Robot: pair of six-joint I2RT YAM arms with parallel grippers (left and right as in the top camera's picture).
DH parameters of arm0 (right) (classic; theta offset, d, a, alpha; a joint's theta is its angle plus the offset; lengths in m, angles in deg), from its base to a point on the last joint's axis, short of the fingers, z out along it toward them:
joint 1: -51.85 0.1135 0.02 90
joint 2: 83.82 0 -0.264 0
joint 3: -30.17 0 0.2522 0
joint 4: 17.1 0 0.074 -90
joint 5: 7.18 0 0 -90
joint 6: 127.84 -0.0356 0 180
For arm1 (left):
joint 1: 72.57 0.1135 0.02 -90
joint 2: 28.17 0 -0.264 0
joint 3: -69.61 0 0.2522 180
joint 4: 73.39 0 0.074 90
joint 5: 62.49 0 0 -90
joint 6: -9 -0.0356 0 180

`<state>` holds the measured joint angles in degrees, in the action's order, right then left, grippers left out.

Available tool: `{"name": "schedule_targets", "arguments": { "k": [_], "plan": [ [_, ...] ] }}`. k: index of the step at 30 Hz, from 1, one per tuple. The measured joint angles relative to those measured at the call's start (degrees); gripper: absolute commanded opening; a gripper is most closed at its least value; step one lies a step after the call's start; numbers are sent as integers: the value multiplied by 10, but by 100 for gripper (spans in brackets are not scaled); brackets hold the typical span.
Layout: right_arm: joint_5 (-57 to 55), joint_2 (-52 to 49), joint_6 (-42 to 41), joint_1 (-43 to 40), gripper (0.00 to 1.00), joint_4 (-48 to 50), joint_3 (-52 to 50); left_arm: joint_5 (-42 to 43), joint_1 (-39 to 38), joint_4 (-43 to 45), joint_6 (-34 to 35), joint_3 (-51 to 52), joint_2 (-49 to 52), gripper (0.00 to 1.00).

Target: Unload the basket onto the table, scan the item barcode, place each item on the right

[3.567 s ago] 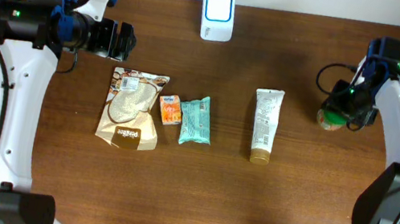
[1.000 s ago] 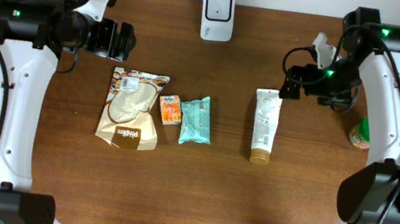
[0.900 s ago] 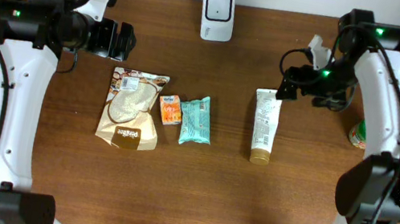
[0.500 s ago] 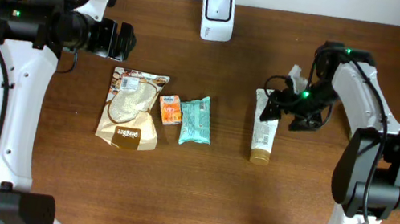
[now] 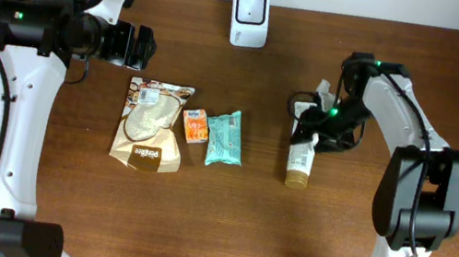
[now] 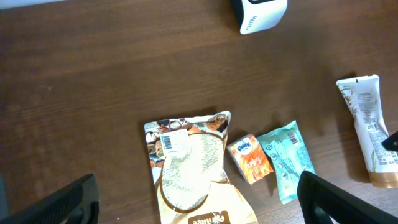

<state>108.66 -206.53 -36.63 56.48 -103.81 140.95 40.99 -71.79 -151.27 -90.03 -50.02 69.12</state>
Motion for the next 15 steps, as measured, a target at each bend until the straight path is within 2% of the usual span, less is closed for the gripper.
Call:
{"name": "schedule_targets", "arguments": {
  "k": [5,12,15],
  "plan": [
    [-5,27,-16,25,55,-3,43,0,0,0,0,0,0,99],
    [-62,31,-95,155,55,30,25,0,0,0,0,0,0,99],
    [-87,31,-129,182,55,30,7,0,0,0,0,0,0,99]
  ]
}}
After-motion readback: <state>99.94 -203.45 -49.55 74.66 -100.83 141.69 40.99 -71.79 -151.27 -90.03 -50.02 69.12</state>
